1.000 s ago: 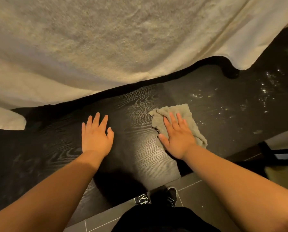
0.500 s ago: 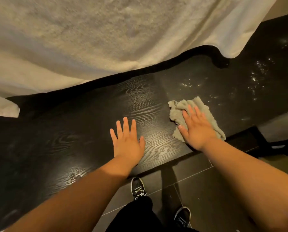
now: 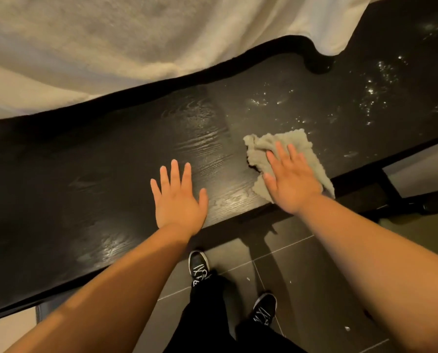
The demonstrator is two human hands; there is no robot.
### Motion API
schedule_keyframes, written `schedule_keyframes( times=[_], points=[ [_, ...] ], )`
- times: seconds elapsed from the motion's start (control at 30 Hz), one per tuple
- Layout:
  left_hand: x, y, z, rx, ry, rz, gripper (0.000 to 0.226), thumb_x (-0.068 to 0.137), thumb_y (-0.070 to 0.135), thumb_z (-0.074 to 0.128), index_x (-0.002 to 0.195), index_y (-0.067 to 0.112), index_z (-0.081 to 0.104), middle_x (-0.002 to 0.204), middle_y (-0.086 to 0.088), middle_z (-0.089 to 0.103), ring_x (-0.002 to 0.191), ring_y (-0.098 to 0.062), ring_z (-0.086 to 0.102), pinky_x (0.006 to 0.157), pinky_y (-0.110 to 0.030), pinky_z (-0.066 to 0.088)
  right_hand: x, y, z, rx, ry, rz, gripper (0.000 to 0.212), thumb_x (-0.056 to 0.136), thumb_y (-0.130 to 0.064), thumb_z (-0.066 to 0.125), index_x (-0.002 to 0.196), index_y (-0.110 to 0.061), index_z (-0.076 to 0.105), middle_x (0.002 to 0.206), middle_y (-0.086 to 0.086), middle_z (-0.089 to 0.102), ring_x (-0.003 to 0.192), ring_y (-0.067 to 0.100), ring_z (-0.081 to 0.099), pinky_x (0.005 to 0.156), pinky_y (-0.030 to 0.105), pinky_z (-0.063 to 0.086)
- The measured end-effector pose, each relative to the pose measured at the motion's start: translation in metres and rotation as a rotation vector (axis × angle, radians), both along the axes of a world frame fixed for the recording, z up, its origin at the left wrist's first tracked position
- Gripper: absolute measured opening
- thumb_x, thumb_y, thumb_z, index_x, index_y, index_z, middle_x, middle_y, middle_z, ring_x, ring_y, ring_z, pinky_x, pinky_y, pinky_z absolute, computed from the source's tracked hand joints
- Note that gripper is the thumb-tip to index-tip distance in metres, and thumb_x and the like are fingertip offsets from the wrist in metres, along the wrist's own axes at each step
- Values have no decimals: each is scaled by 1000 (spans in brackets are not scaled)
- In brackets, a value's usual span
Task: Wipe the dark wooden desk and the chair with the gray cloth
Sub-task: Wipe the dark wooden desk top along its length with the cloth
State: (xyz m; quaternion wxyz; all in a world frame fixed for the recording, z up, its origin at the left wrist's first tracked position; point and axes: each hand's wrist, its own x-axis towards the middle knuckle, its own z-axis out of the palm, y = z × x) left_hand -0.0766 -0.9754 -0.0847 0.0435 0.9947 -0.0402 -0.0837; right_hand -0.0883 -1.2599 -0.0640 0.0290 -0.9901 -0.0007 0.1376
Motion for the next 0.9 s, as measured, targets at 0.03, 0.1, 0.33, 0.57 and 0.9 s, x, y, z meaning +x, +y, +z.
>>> schedule_keyframes(
  times=[0.03, 0.1, 0.33, 0.57, 0.9],
  points=[
    [0, 0, -1, 8, 3, 2, 77, 101, 60, 30, 168, 25, 13, 176, -8, 3, 162, -35, 0, 129, -60, 6, -1, -1, -2, 2, -1, -25, 76, 103, -58, -2, 168, -20, 8, 175, 8, -9, 161, 32, -9, 131, 48, -1],
    [-1, 0, 0, 19, -1, 11, 77, 101, 60, 30, 168, 25, 14, 176, -7, 5, 162, -35, 1, 129, -60, 7, -4, 14, -3, 23, -3, -93, 74, 104, -56, 3, 168, -19, 7, 175, 10, -7, 161, 35, -7, 131, 50, 0],
    [0, -1, 4, 18, -21, 9, 77, 101, 60, 34, 167, 24, 18, 176, -9, 7, 161, -35, 4, 129, -60, 9, -23, 82, -9, 116, 19, 344, 66, 108, -52, 13, 166, -19, 21, 175, 10, -3, 161, 32, -8, 131, 52, 3],
    [0, -4, 4, 34, -19, 17, 76, 101, 59, 36, 167, 26, 18, 176, -7, 7, 162, -34, 3, 130, -59, 8, 8, -25, -1, 13, -17, 27, 71, 107, -56, 3, 168, -18, 4, 174, 7, -19, 160, 27, -19, 131, 46, -1],
    [2, -4, 5, 56, -18, 24, 77, 99, 59, 36, 167, 26, 21, 176, -8, 9, 161, -35, 5, 129, -59, 10, 4, 27, -6, 133, 47, 421, 70, 107, -59, 9, 166, -24, 23, 176, -1, -7, 161, 21, -14, 131, 46, -1]
  ],
)
